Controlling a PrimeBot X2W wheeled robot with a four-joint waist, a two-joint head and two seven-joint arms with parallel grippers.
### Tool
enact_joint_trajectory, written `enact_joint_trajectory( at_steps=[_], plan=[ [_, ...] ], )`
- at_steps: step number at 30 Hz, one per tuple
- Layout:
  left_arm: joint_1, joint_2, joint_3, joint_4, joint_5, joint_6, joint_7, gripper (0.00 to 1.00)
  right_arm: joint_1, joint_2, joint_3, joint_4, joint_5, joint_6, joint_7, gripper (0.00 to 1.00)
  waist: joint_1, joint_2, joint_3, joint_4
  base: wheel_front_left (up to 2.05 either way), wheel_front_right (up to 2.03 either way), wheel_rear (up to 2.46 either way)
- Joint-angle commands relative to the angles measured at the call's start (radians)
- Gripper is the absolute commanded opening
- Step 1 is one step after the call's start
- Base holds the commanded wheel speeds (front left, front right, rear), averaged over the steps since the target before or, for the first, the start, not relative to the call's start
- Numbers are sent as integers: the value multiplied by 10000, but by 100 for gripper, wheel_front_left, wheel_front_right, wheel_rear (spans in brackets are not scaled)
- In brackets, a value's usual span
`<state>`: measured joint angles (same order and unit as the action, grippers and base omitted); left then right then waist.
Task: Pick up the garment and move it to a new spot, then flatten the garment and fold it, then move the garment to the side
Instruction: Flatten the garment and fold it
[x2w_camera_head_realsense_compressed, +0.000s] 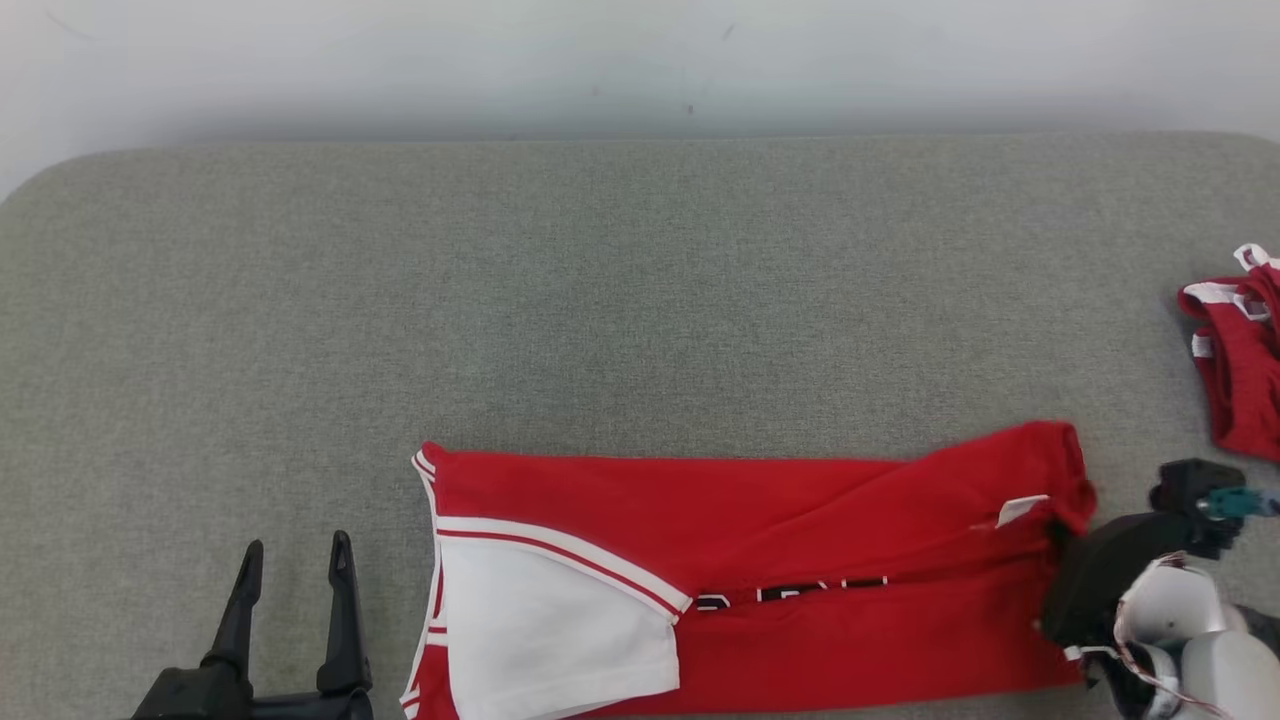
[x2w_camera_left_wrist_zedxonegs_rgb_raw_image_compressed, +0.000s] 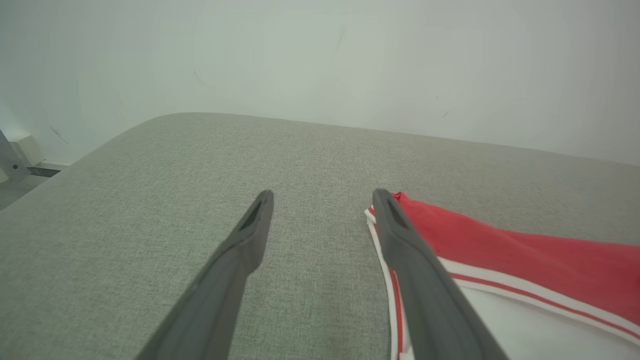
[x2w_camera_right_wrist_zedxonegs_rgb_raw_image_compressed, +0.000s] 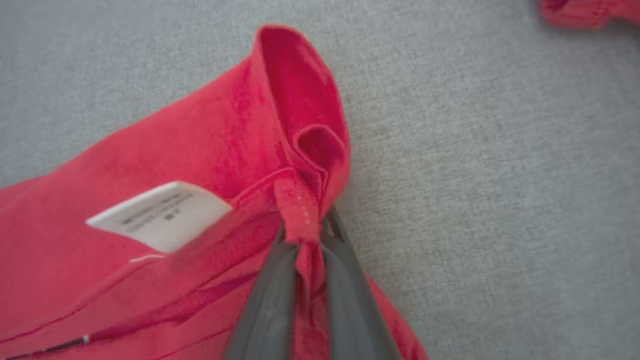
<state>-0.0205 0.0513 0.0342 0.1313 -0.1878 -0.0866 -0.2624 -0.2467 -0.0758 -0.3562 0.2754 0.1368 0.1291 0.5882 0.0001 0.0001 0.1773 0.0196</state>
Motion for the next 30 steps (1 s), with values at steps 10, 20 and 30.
enact_joint_trajectory(
  at_steps=[10, 20, 30],
  plan=[
    [148, -15, 5, -46, -145, 66, -26, 100, 491, 112, -2574, -1888, -749, 11, -534, 0, -1, -1, -73, -264, 0, 0, 0],
    [204, -15, 44, -74, -146, 103, -26, 100, 1447, 261, -2051, -4493, -337, 13, 440, 0, -1, -1, -190, -473, 0, 0, 0],
    [96, -15, -49, 59, -258, 80, -26, 100, 2407, 269, 2972, -4801, 1856, 11, 784, 0, -1, -1, -216, -480, 0, 0, 0]
  ],
)
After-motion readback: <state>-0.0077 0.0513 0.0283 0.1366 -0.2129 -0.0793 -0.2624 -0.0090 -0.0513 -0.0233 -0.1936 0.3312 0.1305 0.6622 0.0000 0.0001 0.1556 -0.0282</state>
